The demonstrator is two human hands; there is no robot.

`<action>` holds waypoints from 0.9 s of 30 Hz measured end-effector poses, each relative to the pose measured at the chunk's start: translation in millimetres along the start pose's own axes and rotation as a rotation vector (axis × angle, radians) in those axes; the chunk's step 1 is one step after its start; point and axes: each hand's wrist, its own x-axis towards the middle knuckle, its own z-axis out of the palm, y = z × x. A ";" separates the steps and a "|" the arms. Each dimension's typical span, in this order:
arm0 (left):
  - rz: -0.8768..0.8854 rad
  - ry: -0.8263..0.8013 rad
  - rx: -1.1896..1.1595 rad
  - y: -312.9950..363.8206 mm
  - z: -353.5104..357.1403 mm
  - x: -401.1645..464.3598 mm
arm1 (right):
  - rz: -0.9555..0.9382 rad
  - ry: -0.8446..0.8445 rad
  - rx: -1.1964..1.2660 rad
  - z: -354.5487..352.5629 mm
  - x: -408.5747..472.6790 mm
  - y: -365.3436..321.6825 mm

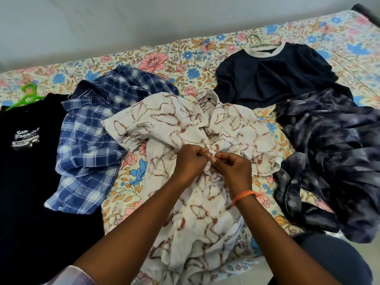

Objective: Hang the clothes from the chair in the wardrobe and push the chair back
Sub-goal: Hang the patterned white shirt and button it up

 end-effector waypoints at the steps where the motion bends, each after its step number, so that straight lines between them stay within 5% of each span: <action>1: 0.052 0.007 0.075 1.6 -1.8 -0.2 | -0.001 -0.009 0.003 0.7 0.3 -0.3; 5: 0.238 0.083 0.344 8.7 -3.9 -2.7 | -0.058 -0.027 -0.067 3.4 2.9 -0.1; 12: 0.376 0.018 0.257 2.9 -1.8 1.0 | -0.016 -0.155 0.042 -6.6 7.1 -5.7; 21: -0.118 -0.164 -0.424 -12.8 0.2 0.8 | 0.267 -0.245 0.294 -7.7 11.2 -3.8; 27: 0.133 0.001 0.090 -19.2 5.7 -4.1 | 0.304 -0.218 0.123 -8.9 13.4 -7.8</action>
